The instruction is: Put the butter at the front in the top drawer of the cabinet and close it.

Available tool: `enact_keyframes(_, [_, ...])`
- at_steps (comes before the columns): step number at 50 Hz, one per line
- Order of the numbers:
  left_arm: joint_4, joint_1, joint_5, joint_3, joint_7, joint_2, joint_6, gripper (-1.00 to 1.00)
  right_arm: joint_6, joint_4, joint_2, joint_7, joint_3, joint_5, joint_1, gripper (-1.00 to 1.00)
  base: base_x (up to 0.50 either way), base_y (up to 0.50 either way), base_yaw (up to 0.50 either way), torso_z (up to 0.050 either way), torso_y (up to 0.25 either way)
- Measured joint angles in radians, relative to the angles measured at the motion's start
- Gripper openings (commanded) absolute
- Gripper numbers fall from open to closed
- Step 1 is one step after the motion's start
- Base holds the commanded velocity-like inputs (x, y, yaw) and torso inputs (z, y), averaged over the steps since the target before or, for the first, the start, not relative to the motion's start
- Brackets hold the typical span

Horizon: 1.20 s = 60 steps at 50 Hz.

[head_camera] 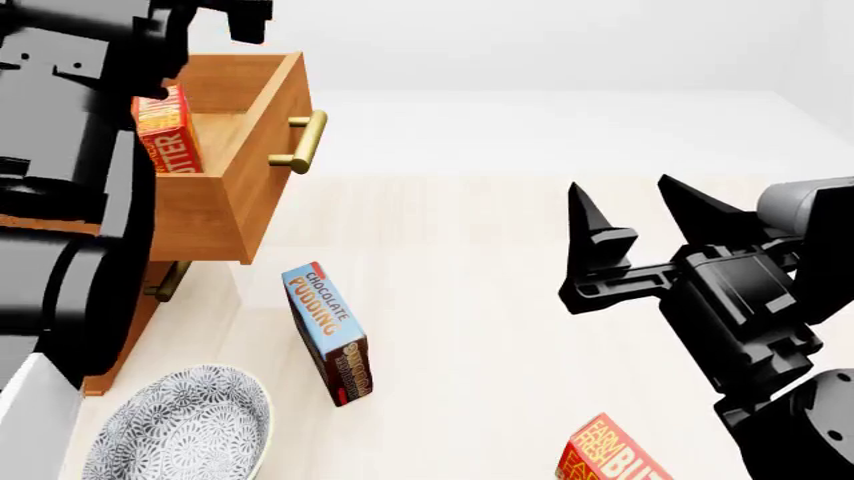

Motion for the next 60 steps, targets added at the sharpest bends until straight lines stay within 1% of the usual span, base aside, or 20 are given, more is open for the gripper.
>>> enact_keyframes(12, [0.612,0.203,-0.044,0.034,0.097,0.007,-0.309,1.0,-0.003,-0.002,0.0,-0.001,0.002,0.0,-0.001,1.0,0.0,0.0,0.0,0.0,0.0])
enact_keyframes(21, [1.04,0.344,-0.098,0.047,0.126,0.02,-0.574,1.0,-0.008,-0.003,0.005,-0.002,0.008,0.0,-0.008,1.0,0.0,0.0,0.0,0.0,0.0])
enact_keyframes(24, [1.159,0.391,-0.136,0.05,0.107,0.018,-0.648,1.0,-0.011,-0.003,0.007,-0.003,0.01,0.0,-0.011,1.0,0.0,0.0,0.0,0.0,0.0])
enact_keyframes(28, [1.278,0.447,-0.282,0.045,0.002,-0.002,-0.717,1.0,-0.015,-0.005,0.009,-0.003,0.014,0.0,-0.016,1.0,0.0,0.0,0.0,0.0,0.0])
enact_keyframes(35, [1.407,0.514,-0.571,0.036,-0.211,-0.041,-0.786,1.0,-0.017,-0.009,0.012,-0.002,0.017,0.001,-0.019,1.0,0.0,0.0,0.0,0.0,0.0])
enact_keyframes(41, [1.465,0.559,-0.731,0.042,-0.321,-0.061,-0.803,1.0,-0.019,-0.012,0.014,0.0,0.019,0.002,-0.022,1.0,0.0,0.0,0.0,0.0,0.0])
enact_keyframes(50, [1.497,0.62,-0.86,0.063,-0.395,-0.075,-0.797,1.0,-0.022,-0.013,0.016,0.0,0.021,-0.001,-0.028,1.0,0.0,0.0,0.0,0.0,0.0])
enact_keyframes(60, [1.474,0.669,-0.911,0.099,-0.41,-0.088,-0.756,1.0,-0.027,-0.013,0.016,-0.005,0.022,-0.008,-0.037,1.0,0.0,0.0,0.0,0.0,0.0])
